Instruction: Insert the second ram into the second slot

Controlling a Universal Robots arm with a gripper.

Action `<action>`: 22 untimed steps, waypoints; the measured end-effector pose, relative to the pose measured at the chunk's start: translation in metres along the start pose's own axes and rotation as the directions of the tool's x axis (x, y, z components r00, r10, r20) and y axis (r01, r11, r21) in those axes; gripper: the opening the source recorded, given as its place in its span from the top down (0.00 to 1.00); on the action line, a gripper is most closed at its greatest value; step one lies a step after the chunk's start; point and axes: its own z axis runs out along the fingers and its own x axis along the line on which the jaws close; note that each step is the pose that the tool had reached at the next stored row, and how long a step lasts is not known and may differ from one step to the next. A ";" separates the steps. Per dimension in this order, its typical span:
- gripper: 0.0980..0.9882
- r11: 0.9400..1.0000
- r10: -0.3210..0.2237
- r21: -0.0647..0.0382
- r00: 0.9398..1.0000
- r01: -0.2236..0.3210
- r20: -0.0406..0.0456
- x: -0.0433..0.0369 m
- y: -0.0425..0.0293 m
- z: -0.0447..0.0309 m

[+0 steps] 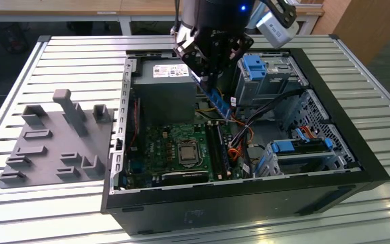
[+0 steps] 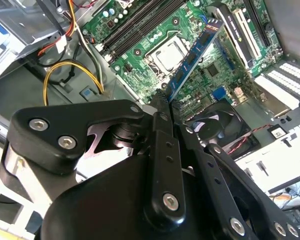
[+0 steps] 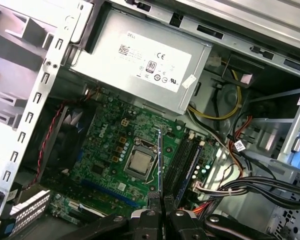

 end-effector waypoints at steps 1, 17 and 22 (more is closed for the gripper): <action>0.96 1.000 0.004 0.000 1.000 -0.004 0.000 0.0000 0.0000 0.0000; 0.96 0.998 0.070 -0.004 0.998 -0.070 0.000 0.0000 0.0000 0.0000; 0.96 0.996 0.094 -0.005 0.996 -0.094 0.001 0.0000 -0.0001 0.0003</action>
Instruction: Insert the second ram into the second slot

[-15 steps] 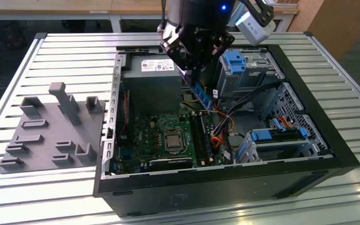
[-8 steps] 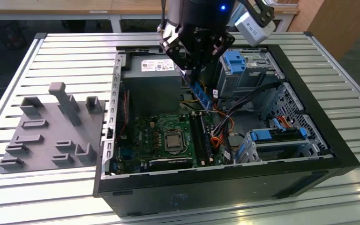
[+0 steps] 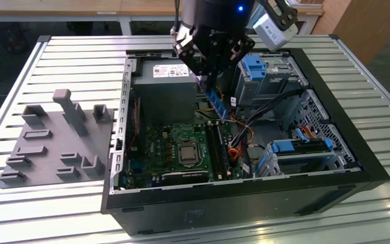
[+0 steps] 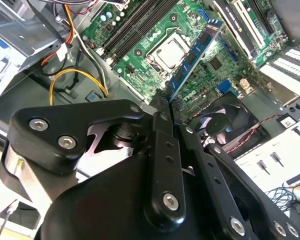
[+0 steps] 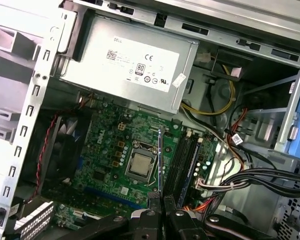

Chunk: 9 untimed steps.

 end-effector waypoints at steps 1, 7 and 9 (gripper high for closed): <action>0.96 1.000 0.004 0.000 1.000 -0.004 0.001 0.0000 0.0000 0.0002; 0.96 0.997 0.073 -0.003 0.997 -0.073 0.003 0.0000 0.0000 0.0012; 0.96 0.995 0.103 -0.005 0.995 -0.103 0.003 -0.0001 0.0001 0.0015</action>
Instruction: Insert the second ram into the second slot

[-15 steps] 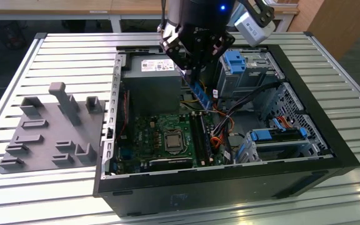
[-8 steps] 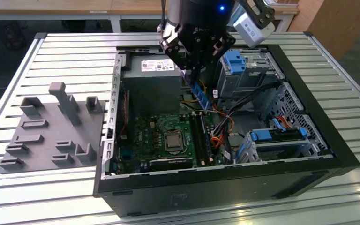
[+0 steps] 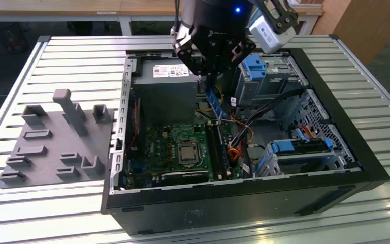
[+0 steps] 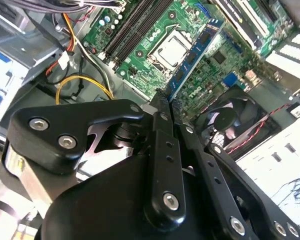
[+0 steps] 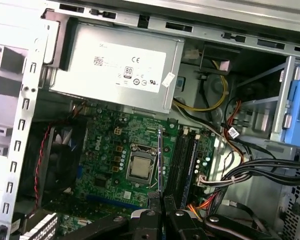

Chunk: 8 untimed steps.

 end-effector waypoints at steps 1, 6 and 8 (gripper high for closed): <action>0.96 1.000 0.014 -0.001 1.000 -0.014 0.000 0.0000 0.0000 0.0001; 0.96 0.997 0.078 -0.004 0.997 -0.078 0.000 0.0000 0.0000 0.0006; 0.96 0.996 0.087 -0.004 0.996 -0.087 0.000 0.0000 0.0000 0.0006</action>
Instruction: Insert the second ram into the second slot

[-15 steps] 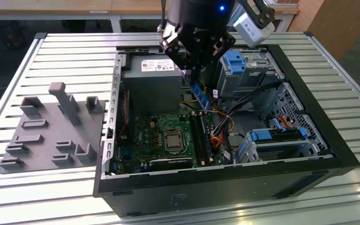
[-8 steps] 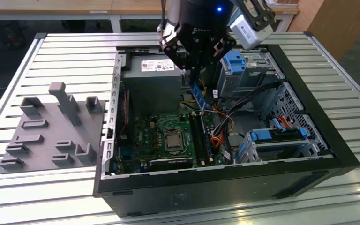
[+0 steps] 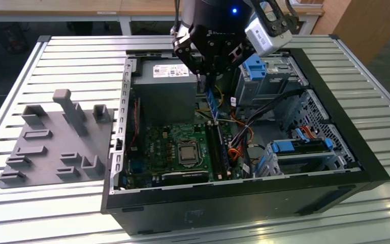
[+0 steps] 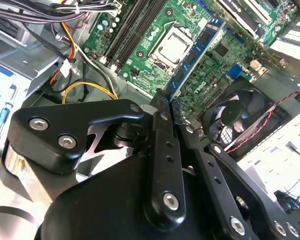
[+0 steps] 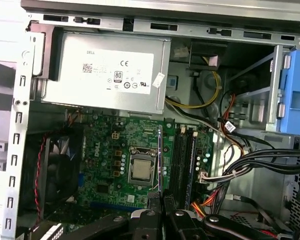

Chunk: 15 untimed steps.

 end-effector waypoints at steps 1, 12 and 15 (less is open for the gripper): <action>0.96 1.000 0.001 0.000 1.000 -0.001 0.000 0.0000 0.0000 0.0001; 0.96 1.000 0.021 0.001 1.000 -0.021 0.000 -0.0002 0.0000 0.0021; 0.96 1.000 0.030 0.002 1.000 -0.030 0.000 -0.0002 0.0000 0.0025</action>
